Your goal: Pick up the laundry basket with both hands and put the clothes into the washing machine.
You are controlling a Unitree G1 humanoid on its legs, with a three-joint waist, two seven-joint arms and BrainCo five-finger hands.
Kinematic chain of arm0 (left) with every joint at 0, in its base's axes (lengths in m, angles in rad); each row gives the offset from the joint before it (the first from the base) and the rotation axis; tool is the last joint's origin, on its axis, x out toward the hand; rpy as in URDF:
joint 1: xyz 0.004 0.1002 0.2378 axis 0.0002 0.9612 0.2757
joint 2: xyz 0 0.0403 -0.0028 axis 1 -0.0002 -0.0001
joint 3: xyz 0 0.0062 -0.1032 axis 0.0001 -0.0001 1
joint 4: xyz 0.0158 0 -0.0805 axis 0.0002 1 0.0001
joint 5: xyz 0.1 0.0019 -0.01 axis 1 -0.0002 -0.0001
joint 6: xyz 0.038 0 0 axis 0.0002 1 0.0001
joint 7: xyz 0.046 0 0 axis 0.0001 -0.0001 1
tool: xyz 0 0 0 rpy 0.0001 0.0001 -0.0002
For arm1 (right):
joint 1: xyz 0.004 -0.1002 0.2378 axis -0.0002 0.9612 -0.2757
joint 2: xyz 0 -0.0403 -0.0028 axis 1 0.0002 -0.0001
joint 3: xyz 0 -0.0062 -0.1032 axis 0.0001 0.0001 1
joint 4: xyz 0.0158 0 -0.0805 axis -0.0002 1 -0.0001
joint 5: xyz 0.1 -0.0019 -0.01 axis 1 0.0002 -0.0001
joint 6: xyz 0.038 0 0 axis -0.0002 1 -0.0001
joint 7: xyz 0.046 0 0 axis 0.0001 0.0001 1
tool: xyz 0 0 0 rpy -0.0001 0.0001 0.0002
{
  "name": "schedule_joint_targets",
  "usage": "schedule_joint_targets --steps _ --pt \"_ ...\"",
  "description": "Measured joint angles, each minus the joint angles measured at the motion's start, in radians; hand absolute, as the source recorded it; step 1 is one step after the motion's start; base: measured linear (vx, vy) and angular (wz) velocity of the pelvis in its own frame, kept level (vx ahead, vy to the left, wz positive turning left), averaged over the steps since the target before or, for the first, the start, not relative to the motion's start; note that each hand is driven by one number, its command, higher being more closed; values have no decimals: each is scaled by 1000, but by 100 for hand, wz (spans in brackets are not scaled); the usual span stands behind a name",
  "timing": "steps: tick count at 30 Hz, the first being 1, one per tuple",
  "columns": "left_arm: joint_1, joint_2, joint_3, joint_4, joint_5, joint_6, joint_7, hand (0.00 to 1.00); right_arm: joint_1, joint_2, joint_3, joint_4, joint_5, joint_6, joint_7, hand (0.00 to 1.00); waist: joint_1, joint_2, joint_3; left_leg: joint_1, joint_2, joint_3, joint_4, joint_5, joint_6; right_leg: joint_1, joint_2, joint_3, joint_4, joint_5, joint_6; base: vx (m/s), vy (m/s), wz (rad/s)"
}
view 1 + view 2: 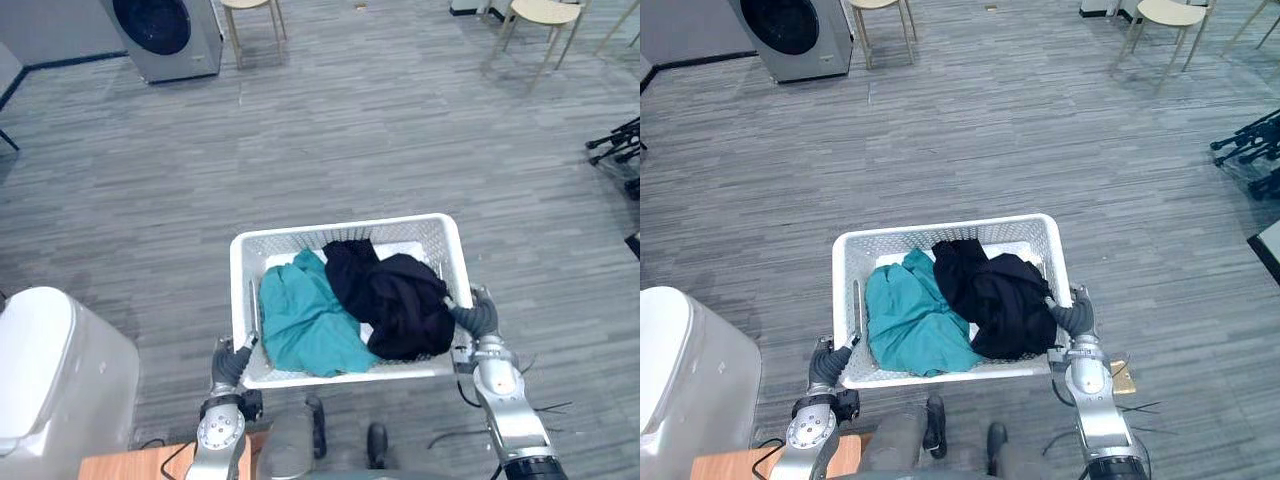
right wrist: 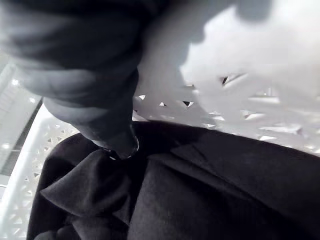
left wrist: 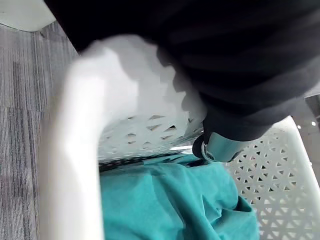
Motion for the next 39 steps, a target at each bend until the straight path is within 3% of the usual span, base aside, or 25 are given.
schedule_joint_targets --steps 1,2,4,6,9,10,11,12,13,15,16,18,19,20,21,23,25,27,29,31,32,34,36,37,39 --pt "1 3 -1 4 0 4 0 100 3 5 -6 15 -5 0 1 100 -4 -1 0 27 -14 -2 7 -19 6 -28 -21 2 120 6 49 465 156 38" --pt "2 16 -1 3 1 8 0 100 6 28 -12 48 -7 0 1 100 -11 -9 3 95 -43 -18 -4 -54 19 -90 -69 -16 330 45 56 506 124 41" --pt "12 43 -1 3 1 16 1 100 6 51 -5 75 -12 0 3 100 -28 -2 2 191 -58 -35 -36 -95 30 -155 -131 -89 491 30 -66 578 76 28" --pt "19 59 -1 0 1 16 2 100 4 57 -1 77 -16 0 11 100 -44 11 -4 262 -52 -58 -90 -112 27 -222 -158 -155 452 7 -109 585 8 20" --pt "-6 61 -15 0 1 18 1 100 -2 46 -17 77 -16 0 15 100 -63 41 5 370 5 -92 -197 -120 7 -323 -93 -191 110 38 -108 642 -98 28" --pt "-19 69 -28 3 1 19 0 100 2 45 -28 77 -15 0 16 100 -80 51 12 445 39 -94 -248 -118 -33 -328 -36 -162 -250 208 -78 679 -164 32" --pt "-21 74 -30 3 2 19 0 100 5 47 -28 75 -15 0 15 100 -87 37 5 469 36 -95 -261 -116 -43 -328 -33 -155 -376 274 -65 715 -186 32" --pt "-22 83 -33 3 2 18 0 100 6 46 -28 71 -15 0 15 100 -93 22 0 493 29 -97 -275 -119 -67 -327 -36 -145 -448 307 -71 805 -220 30" --pt "-34 91 -58 27 2 20 0 100 12 27 -31 60 -17 2 13 100 -106 28 -8 582 42 -122 -282 -144 -116 -321 -34 -134 -458 488 -133 831 -214 19" --pt "-53 56 -61 45 3 21 -1 100 11 4 -34 60 -18 6 11 100 -105 68 -24 572 85 -129 -219 -124 -150 -350 -9 -153 -357 542 -161 729 -194 3" --pt "-75 38 -56 52 8 21 -1 100 5 -4 -45 60 -22 14 11 100 -102 95 -24 534 125 -137 -99 -61 -195 -363 12 -178 -257 466 -188 735 -264 -6" --pt "-87 29 -56 75 13 21 -3 100 8 -3 -51 60 -22 15 12 100 -97 106 -13 398 179 -137 246 255 -234 -276 32 -199 -206 351 -208 788 -290 -5" --pt "-77 22 -57 83 13 21 -4 100 9 -5 -52 58 -22 16 12 100 -98 118 -8 356 208 -135 366 340 -244 -222 46 -204 -226 331 -208 670 -176 -8" --pt "-64 12 -55 72 13 19 -4 100 18 -4 -51 46 -17 17 2 100 -77 131 0 215 288 -96 691 269 -212 -107 79 -208 -270 283 -219 623 -114 -15" --pt "-56 16 -54 64 13 16 -4 100 23 1 -50 30 -12 17 -2 100 -58 123 7 148 303 -65 794 207 -172 -38 84 -198 -292 246 -227 593 -102 -18" --pt "-33 19 -53 53 11 12 -9 100 23 -1 -43 -3 -12 17 -2 100 -34 100 23 8 291 4 779 92 -106 106 76 -177 -377 206 -215 631 -42 -8" --pt "-22 18 -51 37 10 11 -14 100 18 -5 -42 -11 -12 17 -2 100 -21 94 27 -89 246 32 636 37 -97 183 61 -167 -431 187 -197 500 30 -3" --pt "-20 12 -48 28 11 11 -26 100 13 -14 -42 -3 -11 16 -2 100 -8 92 31 -143 128 29 136 64 -145 288 17 -169 -501 149 -152 569 117 3" --pt "-2 2 -48 -7 13 12 -27 100 11 -24 -42 17 -9 15 -5 100 9 114 26 -141 107 8 -229 136 -236 364 21 -163 -562 126 -116 694 224 -15" --pt "-3 7 -45 -16 19 18 -27 100 9 -17 -42 35 -9 18 -10 100 19 105 25 -161 87 29 -160 260 -147 441 2 -164 -581 91 -76 835 313 -2" --pt "-1 7 -44 -16 23 22 -27 100 14 -13 -43 36 -10 18 -6 100 4 61 19 -160 42 35 -122 274 -54 456 -51 -170 -548 105 -51 616 214 24" --pt "-1 0 -51 -16 24 26 -31 100 11 -11 -53 57 -13 17 -4 100 6 23 4 -161 -3 66 -38 185 43 383 -130 -145 -334 82 -11 786 289 8" --pt "-7 13 -64 -14 25 33 -34 100 1 0 -75 77 -30 17 0 100 3 15 8 -114 -33 65 13 78 50 228 -178 -65 75 150 116 808 308 4" --pt "-15 34 -69 -13 33 44 -33 100 11 24 -78 106 -35 17 -1 100 -5 2 15 20 -86 49 -27 19 55 104 -208 -31 453 173 86 699 235 18" --pt "-9 51 -69 -13 33 44 -31 100 23 37 -71 120 -34 17 -1 100 -23 7 16 132 -106 26 -97 13 53 47 -208 -58 564 128 4 605 165 26"
